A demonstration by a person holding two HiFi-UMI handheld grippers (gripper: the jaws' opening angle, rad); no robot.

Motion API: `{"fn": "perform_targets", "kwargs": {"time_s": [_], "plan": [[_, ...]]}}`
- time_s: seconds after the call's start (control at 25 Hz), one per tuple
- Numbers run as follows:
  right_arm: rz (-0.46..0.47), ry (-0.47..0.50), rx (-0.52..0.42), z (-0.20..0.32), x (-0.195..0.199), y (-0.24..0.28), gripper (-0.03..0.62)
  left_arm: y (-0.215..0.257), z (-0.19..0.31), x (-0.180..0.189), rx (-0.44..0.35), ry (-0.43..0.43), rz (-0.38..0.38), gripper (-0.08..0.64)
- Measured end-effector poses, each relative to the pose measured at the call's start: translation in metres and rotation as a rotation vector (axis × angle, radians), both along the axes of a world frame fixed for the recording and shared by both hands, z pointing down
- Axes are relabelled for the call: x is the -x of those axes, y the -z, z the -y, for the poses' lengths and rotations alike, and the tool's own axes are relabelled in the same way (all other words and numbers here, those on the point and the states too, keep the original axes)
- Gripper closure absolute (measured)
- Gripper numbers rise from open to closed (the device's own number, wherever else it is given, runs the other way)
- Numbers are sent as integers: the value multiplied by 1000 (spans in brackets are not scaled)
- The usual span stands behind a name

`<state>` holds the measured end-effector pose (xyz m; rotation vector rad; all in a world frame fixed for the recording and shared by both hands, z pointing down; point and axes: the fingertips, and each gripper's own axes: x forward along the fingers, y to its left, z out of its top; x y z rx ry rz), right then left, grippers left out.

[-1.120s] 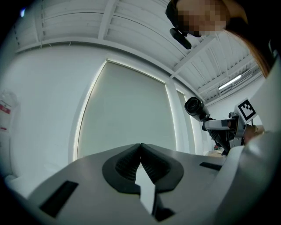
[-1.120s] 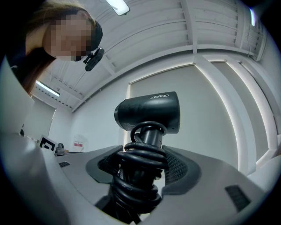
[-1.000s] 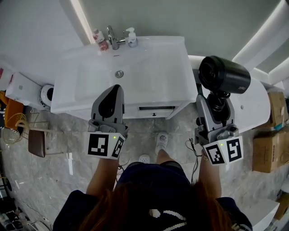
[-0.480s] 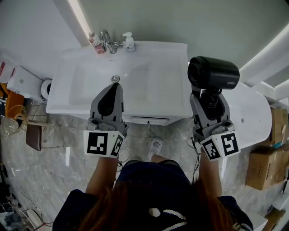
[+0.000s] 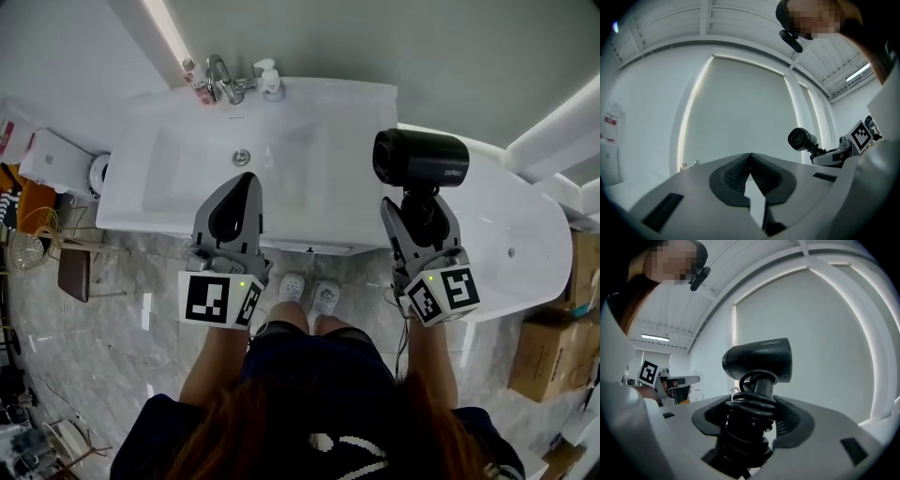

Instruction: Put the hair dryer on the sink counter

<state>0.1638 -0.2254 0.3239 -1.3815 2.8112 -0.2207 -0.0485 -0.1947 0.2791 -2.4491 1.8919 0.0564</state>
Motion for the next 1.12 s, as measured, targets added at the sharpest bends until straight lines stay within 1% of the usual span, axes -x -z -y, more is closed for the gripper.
{"fn": "perform_targets", "kwargs": {"time_s": [0.2,0.48,0.68,0.84,1.12], "plan": [[-37,-22,89,11,11,-42,302,-11,12,7,29,-21,4,541],[-84,-52,217,15,26,-99,302,-13,27,13,44,-69,-3,541],[-129,-81,300,19,33,-136,301,-19,44,18,47,-101,-12,541],[-163,-95,366,18,37,-163,302,-26,54,22,34,-128,-37,541],[-200,-103,462,23,51,-203,301,-49,73,38,81,-139,-43,541]]}}
